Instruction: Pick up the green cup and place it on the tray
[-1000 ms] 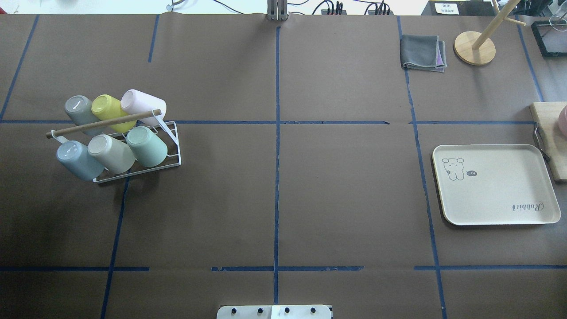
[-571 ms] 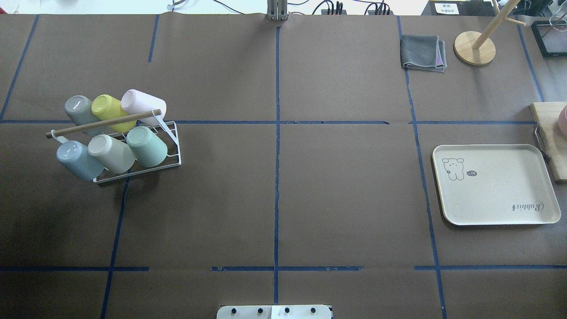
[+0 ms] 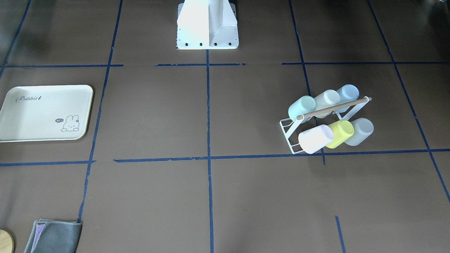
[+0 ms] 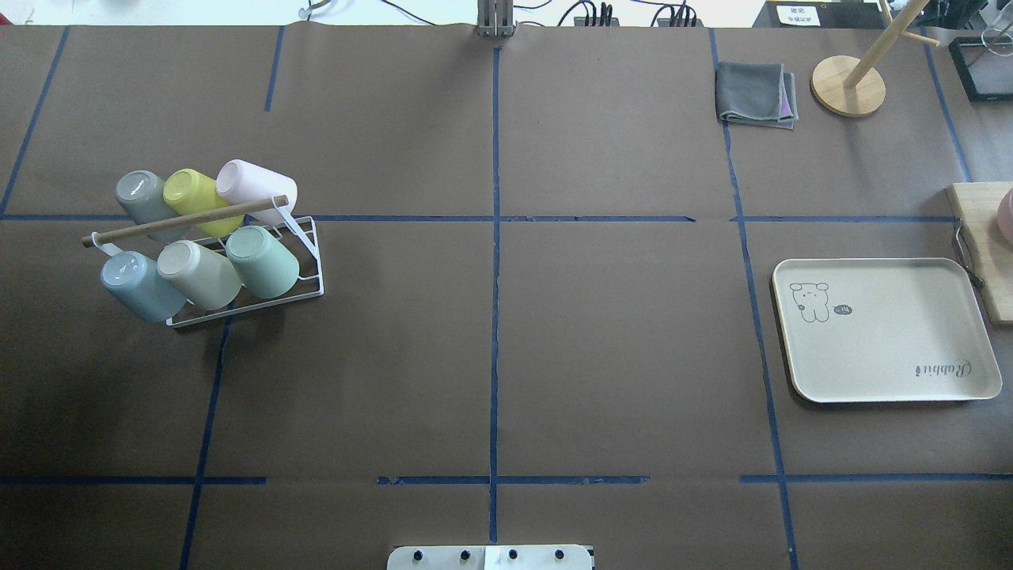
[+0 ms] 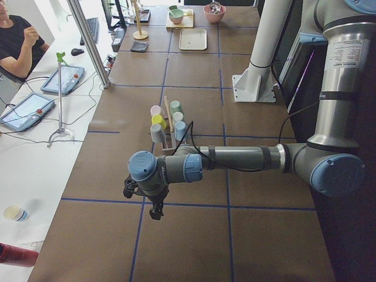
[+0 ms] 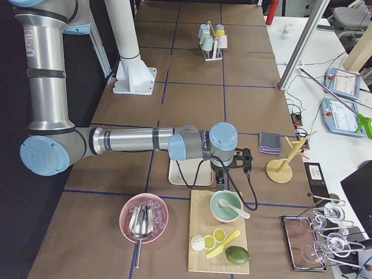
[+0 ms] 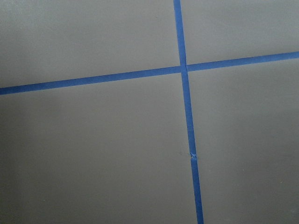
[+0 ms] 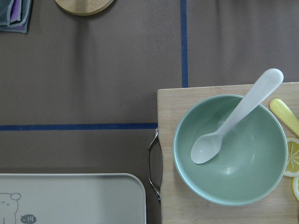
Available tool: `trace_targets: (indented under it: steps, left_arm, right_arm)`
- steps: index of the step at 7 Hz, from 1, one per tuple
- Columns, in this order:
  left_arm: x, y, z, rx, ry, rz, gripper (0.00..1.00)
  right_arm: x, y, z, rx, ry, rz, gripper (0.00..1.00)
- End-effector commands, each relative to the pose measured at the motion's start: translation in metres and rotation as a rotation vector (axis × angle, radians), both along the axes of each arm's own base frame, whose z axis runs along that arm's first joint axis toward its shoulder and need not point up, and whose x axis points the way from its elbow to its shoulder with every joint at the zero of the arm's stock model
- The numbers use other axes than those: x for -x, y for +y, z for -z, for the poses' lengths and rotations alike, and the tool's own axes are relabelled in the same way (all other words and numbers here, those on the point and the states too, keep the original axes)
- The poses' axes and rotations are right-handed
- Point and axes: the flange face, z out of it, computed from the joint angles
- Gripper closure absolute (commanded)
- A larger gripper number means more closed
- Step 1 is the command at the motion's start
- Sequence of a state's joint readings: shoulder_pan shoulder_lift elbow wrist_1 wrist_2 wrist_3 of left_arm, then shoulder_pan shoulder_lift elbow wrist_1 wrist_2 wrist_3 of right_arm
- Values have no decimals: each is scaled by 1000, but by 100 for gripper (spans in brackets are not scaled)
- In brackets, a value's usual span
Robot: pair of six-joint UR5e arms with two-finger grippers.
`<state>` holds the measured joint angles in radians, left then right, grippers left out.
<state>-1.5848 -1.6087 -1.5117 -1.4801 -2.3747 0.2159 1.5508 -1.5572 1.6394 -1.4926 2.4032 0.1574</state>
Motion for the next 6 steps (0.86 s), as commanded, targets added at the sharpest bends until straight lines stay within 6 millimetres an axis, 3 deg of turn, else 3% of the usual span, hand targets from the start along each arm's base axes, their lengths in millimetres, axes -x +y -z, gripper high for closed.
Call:
trace_targets:
  steps: [1, 2, 3, 5, 6]
  left_arm:
    - [1, -1, 7, -9, -1, 7, 0]
    - [1, -2, 15, -22, -1, 10, 0]
    - [0, -2, 15, -22, -1, 8, 0]
    - [0, -3, 17, -25, -1, 8, 0]
    - [0, -4, 18, -27, -1, 8, 0]
  right_arm:
    - [11, 14, 11, 9, -4, -24, 0]
    - [29, 47, 20, 19, -11, -60, 0]
    - [56, 73, 10, 25, -22, -76, 0]
    - [122, 96, 1, 41, -12, -105, 0]
    - [142, 100, -14, 69, 3, -79, 0]
